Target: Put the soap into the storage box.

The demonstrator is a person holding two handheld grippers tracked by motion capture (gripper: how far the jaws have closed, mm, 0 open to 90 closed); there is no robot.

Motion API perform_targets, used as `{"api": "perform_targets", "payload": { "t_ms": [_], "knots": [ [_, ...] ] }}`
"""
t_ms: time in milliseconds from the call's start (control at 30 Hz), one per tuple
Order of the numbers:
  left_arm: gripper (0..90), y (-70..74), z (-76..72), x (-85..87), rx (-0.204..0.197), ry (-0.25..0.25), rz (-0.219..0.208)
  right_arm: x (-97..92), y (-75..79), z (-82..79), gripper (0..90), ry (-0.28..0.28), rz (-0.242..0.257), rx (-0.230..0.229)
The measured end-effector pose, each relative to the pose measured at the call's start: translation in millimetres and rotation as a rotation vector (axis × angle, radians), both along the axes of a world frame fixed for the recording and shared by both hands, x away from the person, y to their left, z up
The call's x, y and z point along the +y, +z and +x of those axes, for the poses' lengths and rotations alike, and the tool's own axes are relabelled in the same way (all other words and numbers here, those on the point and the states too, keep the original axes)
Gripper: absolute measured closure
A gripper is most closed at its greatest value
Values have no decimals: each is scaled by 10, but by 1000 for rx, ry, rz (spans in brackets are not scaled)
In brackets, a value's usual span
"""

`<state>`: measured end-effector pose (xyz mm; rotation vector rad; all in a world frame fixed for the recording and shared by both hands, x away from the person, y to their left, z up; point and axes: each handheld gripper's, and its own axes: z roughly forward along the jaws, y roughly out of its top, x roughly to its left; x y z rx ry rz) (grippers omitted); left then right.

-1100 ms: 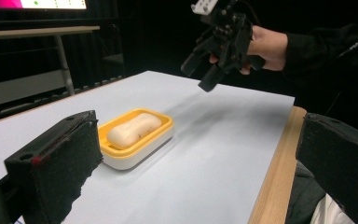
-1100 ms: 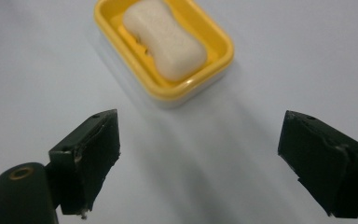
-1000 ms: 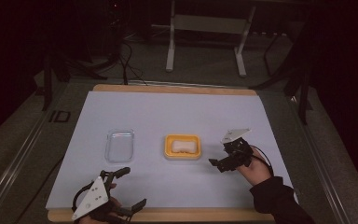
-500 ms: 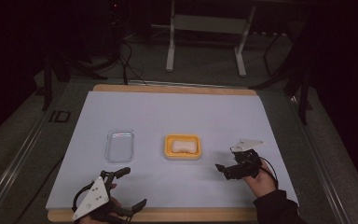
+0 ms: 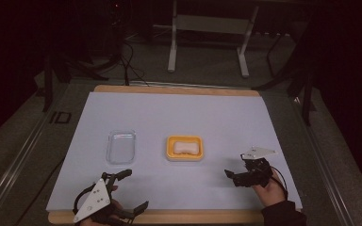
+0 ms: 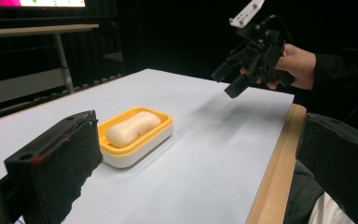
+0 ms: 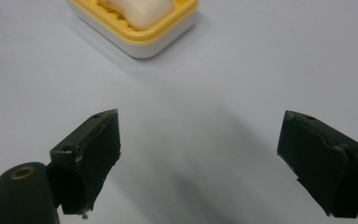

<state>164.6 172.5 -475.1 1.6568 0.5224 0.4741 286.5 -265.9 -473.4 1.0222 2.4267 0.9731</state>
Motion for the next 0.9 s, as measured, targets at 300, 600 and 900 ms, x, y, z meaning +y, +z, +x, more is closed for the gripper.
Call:
{"api": "perform_targets", "payload": {
  "t_ms": [300,600,900],
  "knots": [
    [2,3,-6,1,-2,-1,4,-80,-9,-89,131,-27,1,-13],
    [2,7,-4,-6,1,-2,7,-143,-21,-96,131,-49,32,-10],
    [1,10,-13,-11,2,-4,6,-130,-59,-77,131,-42,20,4]
  ]
}}
